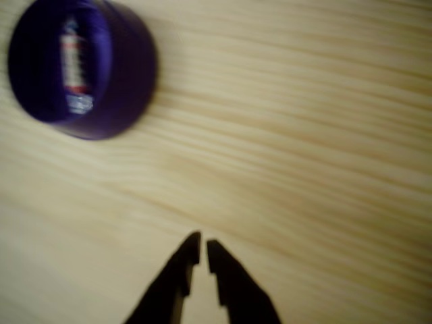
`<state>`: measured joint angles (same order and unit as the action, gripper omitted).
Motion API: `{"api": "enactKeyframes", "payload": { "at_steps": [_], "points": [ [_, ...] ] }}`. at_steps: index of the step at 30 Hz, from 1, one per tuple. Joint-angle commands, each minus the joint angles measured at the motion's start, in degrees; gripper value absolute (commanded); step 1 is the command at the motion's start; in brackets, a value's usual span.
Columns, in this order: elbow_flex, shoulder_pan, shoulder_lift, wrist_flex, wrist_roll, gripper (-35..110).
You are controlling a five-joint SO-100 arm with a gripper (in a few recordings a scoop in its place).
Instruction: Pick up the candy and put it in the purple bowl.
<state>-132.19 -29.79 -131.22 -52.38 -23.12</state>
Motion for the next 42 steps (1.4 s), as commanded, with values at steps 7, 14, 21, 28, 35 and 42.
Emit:
{"api": "enactKeyframes", "payload": {
  "at_steps": [7, 14, 21, 28, 35, 42],
  "points": [
    [-10.90, 15.64, -12.57, 5.27, 5.36, 0],
    [-18.63, 25.14, -14.68, 10.20, 8.61, 0],
    [-31.11, 31.20, -22.85, 16.70, 9.05, 0],
    [-41.57, 33.13, -47.46, 10.28, 9.93, 0],
    [-41.75, 33.66, -52.12, 4.83, 10.90, 0],
    [-41.84, 34.80, -55.72, 0.09, 10.11, 0]
  ]
}}
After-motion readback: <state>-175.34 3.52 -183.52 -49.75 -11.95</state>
